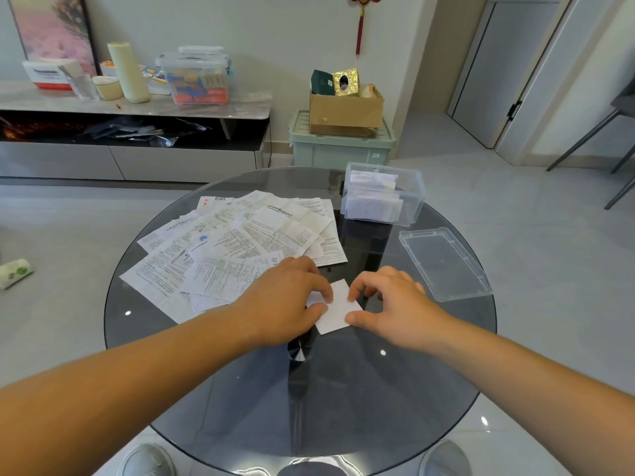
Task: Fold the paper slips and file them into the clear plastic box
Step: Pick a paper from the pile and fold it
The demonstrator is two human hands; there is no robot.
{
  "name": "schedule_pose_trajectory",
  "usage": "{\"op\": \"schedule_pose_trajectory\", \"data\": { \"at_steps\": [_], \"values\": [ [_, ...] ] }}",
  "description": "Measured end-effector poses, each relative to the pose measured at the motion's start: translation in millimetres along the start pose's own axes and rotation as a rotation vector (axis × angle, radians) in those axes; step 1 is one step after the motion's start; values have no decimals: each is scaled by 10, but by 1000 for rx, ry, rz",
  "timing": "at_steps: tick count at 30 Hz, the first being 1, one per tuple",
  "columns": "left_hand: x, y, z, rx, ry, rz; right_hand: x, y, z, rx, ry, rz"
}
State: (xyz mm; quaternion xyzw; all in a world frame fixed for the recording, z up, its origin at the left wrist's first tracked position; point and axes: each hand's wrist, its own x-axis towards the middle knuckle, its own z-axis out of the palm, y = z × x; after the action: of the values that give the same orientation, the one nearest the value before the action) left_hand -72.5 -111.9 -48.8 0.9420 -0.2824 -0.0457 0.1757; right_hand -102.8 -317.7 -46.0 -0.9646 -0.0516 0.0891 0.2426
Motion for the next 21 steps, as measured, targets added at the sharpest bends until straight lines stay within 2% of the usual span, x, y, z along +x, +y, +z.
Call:
{"op": "schedule_pose_trajectory", "data": {
  "at_steps": [9, 15, 21],
  "values": [
    [198, 74, -140, -90, -109, -115, 14, 91, -59, 10, -30, -62],
    [393, 162, -236, -98, -263, -217, 19, 124, -32, 32, -12, -74],
    [450, 188, -255, -96, -345, -277, -8, 178, -18, 55, -13, -103]
  ]
}}
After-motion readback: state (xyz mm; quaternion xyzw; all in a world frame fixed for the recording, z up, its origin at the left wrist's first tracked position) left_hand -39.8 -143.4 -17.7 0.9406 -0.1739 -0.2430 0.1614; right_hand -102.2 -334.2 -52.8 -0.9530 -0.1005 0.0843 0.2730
